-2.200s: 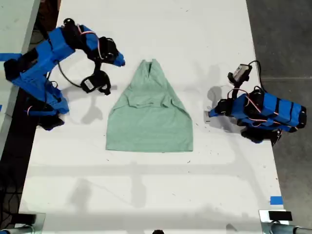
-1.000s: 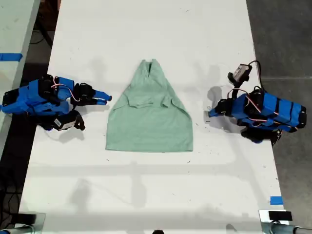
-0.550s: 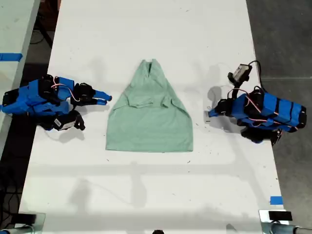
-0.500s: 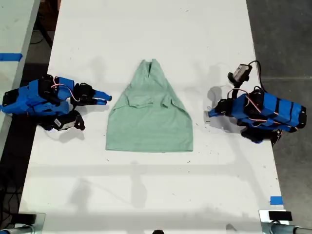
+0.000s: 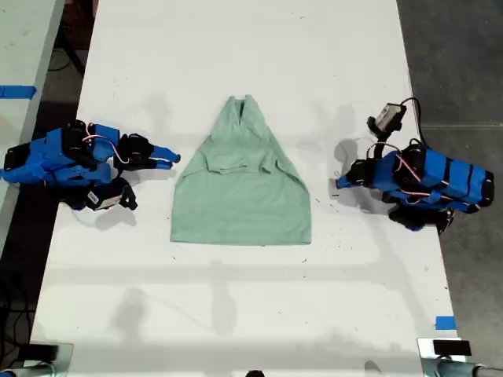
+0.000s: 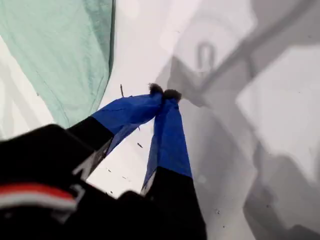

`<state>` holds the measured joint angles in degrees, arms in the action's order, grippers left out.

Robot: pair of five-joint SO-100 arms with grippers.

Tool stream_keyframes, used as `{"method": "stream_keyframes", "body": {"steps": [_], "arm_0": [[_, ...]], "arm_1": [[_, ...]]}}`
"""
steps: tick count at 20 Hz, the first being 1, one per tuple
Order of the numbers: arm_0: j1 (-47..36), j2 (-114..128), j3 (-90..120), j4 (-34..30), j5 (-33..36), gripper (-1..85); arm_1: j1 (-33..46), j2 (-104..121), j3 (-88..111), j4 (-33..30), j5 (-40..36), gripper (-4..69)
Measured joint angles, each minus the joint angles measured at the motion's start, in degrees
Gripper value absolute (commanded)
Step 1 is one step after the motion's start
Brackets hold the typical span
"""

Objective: Fold t shirt

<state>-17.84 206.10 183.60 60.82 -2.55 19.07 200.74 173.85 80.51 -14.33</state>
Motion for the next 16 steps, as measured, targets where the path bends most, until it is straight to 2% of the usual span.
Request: {"method": "stream_keyframes", "body": {"steps": [2,5,9,12,14,16], "arm_0": [[-0.3,0.0,0.2,0.0,0.1,11.7],[-0.6,0.0,0.4,0.0,8.1,11.7],[7.0,0.0,-0.9,0.5,1.5,12.0],[8.7,0.0,-1.0,0.4,-10.5,8.4],[8.3,0.0,-1.8,0.3,-12.3,-0.1],[6.2,0.1,-2.6,0.3,-12.5,-0.1]], "arm_1": [[0.0,0.0,0.0,0.0,0.0,0.5],[0.0,0.0,0.0,0.0,0.0,0.5],[0.0,0.0,0.0,0.0,0.0,0.5],[0.0,0.0,0.0,0.0,0.0,0.5],[0.0,0.0,0.0,0.0,0.0,0.5],[0.0,0.0,0.0,0.0,0.0,0.5]]}}
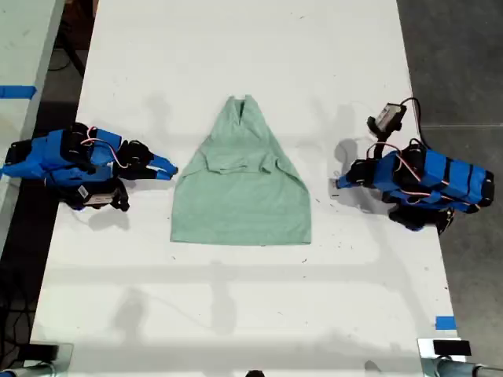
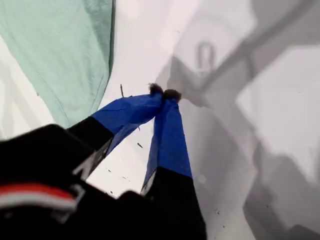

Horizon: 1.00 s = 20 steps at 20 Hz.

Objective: Fold t shirt

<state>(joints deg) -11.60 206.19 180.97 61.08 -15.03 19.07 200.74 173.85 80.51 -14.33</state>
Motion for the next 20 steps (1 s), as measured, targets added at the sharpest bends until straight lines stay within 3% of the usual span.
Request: {"method": "stream_keyframes", "body": {"steps": [5,9,13,16,20], "arm_0": [[0.3,0.0,-0.1,-0.1,-2.3,-0.1],[0.2,0.0,0.5,0.7,5.3,-0.1],[0.0,0.0,1.5,0.5,7.6,-0.1],[-3.3,0.0,-1.8,5.6,10.2,-0.1],[-3.6,0.0,0.5,2.5,14.8,-0.1]], "arm_1": [[0.0,0.0,0.0,0.0,0.0,0.5],[0.0,0.0,0.0,0.0,0.0,0.5],[0.0,0.0,0.0,0.0,0.0,0.5],[0.0,0.0,0.0,0.0,0.0,0.5],[0.0,0.0,0.0,0.0,0.0,0.5]]}}
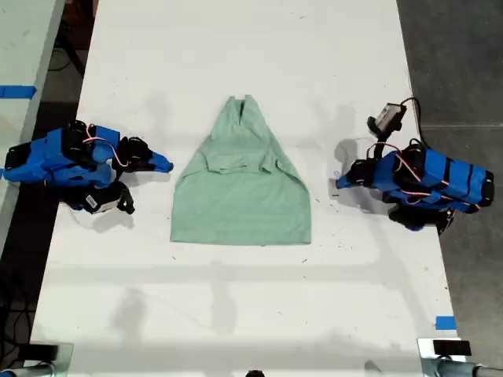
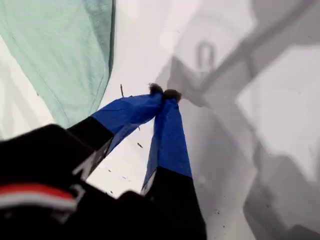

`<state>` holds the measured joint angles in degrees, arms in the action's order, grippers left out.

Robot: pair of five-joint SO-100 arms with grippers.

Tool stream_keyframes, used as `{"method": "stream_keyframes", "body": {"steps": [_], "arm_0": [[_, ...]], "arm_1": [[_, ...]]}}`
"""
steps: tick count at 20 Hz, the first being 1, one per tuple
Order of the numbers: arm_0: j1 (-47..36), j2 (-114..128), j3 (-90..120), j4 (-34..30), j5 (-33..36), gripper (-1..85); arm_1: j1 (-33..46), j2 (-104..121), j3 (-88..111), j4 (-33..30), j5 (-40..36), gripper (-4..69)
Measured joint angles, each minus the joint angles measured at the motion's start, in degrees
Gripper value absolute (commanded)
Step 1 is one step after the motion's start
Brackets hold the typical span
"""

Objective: Fold t shirt

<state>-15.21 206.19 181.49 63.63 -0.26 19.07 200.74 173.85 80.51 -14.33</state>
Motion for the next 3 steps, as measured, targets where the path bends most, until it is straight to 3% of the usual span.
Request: {"method": "stream_keyframes", "body": {"steps": [3], "arm_0": [[0.9,0.0,0.2,-1.0,0.0,-0.1]], "arm_1": [[0.0,0.0,0.0,0.0,0.0,0.5]]}}
